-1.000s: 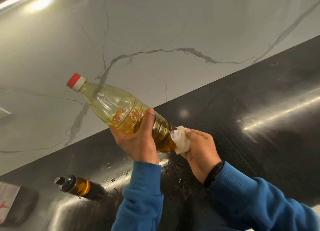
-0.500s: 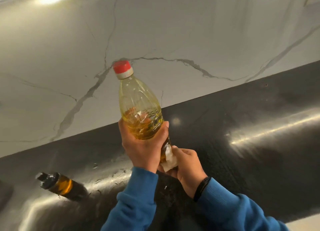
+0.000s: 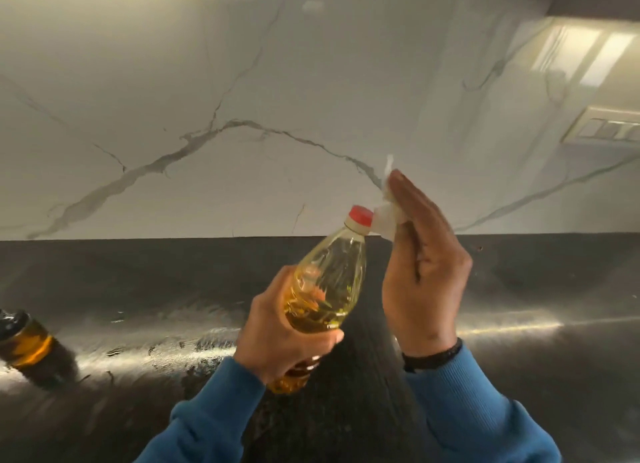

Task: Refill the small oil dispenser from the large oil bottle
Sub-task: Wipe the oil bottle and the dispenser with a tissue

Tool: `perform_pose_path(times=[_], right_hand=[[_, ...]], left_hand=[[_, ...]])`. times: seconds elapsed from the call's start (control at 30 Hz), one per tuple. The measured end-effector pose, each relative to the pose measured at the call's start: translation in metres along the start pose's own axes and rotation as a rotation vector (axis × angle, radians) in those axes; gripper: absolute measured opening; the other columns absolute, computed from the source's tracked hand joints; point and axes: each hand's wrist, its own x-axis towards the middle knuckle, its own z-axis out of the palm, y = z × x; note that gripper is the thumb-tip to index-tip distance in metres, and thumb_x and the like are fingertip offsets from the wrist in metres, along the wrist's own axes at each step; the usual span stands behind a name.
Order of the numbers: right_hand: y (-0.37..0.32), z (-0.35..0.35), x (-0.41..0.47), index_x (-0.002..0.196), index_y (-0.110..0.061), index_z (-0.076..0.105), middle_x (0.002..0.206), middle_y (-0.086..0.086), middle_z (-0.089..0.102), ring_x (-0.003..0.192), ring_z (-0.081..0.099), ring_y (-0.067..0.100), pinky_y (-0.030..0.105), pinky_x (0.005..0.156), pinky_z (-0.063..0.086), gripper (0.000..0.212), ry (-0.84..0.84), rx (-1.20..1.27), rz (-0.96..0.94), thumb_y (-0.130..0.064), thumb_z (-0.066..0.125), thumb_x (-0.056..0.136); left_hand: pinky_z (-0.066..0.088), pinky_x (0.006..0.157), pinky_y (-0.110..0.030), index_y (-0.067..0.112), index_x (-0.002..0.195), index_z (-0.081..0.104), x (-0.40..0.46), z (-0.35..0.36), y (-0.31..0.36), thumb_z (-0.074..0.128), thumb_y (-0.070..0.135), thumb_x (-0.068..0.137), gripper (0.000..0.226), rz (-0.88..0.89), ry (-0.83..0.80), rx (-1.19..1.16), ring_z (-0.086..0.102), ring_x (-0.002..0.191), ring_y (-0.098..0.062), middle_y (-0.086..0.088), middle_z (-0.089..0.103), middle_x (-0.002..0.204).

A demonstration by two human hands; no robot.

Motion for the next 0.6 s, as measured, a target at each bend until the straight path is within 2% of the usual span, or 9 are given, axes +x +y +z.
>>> perform_pose_path(times=[0.07, 0.13, 0.2, 0.27, 0.33, 0.4, 0.5, 0.53, 0.6], right_hand=[[0.001, 0.002, 0.0, 0.127, -0.002, 0.063, 0.136, 0.011, 0.06, 0.13, 0.054, 0.018, 0.032, 0.107, 0.047, 0.035, -0.174, -0.123, -0.12, 0.007, 0.05, 0.096], [0.004, 0.004, -0.002, 0.124, -0.002, 0.065, 0.132, 0.01, 0.06, 0.125, 0.056, 0.022, 0.038, 0.1, 0.05, 0.031, -0.337, -0.257, -0.19, -0.008, 0.047, 0.099], [0.005, 0.004, -0.002, 0.115, -0.002, 0.066, 0.12, 0.011, 0.061, 0.109, 0.06, 0.024, 0.039, 0.088, 0.053, 0.031, -0.385, -0.326, -0.238, -0.016, 0.043, 0.1], [0.004, 0.006, 0.001, 0.104, -0.002, 0.067, 0.106, 0.01, 0.059, 0.092, 0.059, 0.023, 0.036, 0.076, 0.053, 0.027, -0.394, -0.357, -0.287, -0.015, 0.044, 0.1], [0.003, 0.01, 0.003, 0.091, -0.004, 0.064, 0.091, 0.006, 0.055, 0.075, 0.053, 0.02, 0.031, 0.064, 0.049, 0.021, -0.421, -0.416, -0.309, -0.012, 0.046, 0.098], [0.003, 0.015, 0.004, 0.076, -0.011, 0.054, 0.077, 0.0, 0.048, 0.06, 0.045, 0.018, 0.029, 0.053, 0.041, 0.027, -0.464, -0.478, -0.299, -0.017, 0.044, 0.1], [0.004, 0.021, 0.013, 0.061, -0.016, 0.038, 0.056, -0.005, 0.042, 0.047, 0.041, 0.016, 0.03, 0.049, 0.033, 0.048, -0.628, -0.586, -0.067, -0.04, 0.036, 0.102], [0.007, 0.023, 0.019, 0.061, -0.014, 0.043, 0.051, -0.005, 0.044, 0.044, 0.041, 0.013, 0.029, 0.048, 0.034, 0.052, -0.716, -0.625, 0.05, -0.047, 0.036, 0.101], [0.014, 0.024, 0.03, 0.082, -0.009, 0.06, 0.049, -0.002, 0.05, 0.04, 0.043, 0.008, 0.024, 0.048, 0.035, 0.054, -0.794, -0.587, 0.236, -0.054, 0.035, 0.099]], left_hand=[[0.061, 0.078, -0.037, 0.03, 0.117, 0.056, -0.005, 0.0, 0.001, 0.095, 0.029, 0.056, 0.072, -0.002, -0.073, -0.024, 0.072, 0.091, -0.015, 0.008, 0.071, 0.101], [0.06, 0.081, -0.038, 0.027, 0.12, 0.055, -0.008, -0.003, 0.003, 0.095, 0.027, 0.059, 0.073, 0.008, -0.126, -0.041, 0.071, 0.096, -0.018, 0.004, 0.071, 0.104], [0.06, 0.083, -0.038, 0.025, 0.124, 0.055, -0.011, -0.007, 0.004, 0.095, 0.025, 0.061, 0.075, 0.024, -0.147, -0.056, 0.071, 0.099, -0.019, 0.003, 0.071, 0.107], [0.06, 0.083, -0.036, 0.024, 0.125, 0.055, -0.016, -0.01, 0.002, 0.095, 0.025, 0.062, 0.075, 0.036, -0.131, -0.053, 0.071, 0.1, -0.019, 0.004, 0.071, 0.108], [0.061, 0.081, -0.032, 0.024, 0.125, 0.055, -0.02, -0.011, -0.002, 0.095, 0.027, 0.061, 0.075, 0.054, -0.095, -0.02, 0.071, 0.098, -0.016, 0.007, 0.071, 0.107], [0.061, 0.079, -0.029, 0.026, 0.127, 0.054, -0.023, -0.012, -0.009, 0.095, 0.035, 0.06, 0.079, 0.072, -0.057, 0.034, 0.072, 0.096, -0.012, 0.011, 0.071, 0.108], [0.06, 0.074, -0.029, 0.034, 0.127, 0.051, -0.027, -0.015, -0.021, 0.09, 0.052, 0.057, 0.082, 0.084, 0.001, 0.193, 0.07, 0.09, -0.005, 0.018, 0.069, 0.107], [0.06, 0.073, -0.029, 0.036, 0.126, 0.05, -0.028, -0.017, -0.026, 0.088, 0.055, 0.056, 0.082, 0.084, 0.018, 0.247, 0.069, 0.089, -0.004, 0.018, 0.068, 0.107], [0.06, 0.071, -0.029, 0.037, 0.126, 0.048, -0.028, -0.021, -0.033, 0.087, 0.056, 0.055, 0.082, 0.069, 0.052, 0.275, 0.068, 0.088, -0.004, 0.018, 0.067, 0.106]])
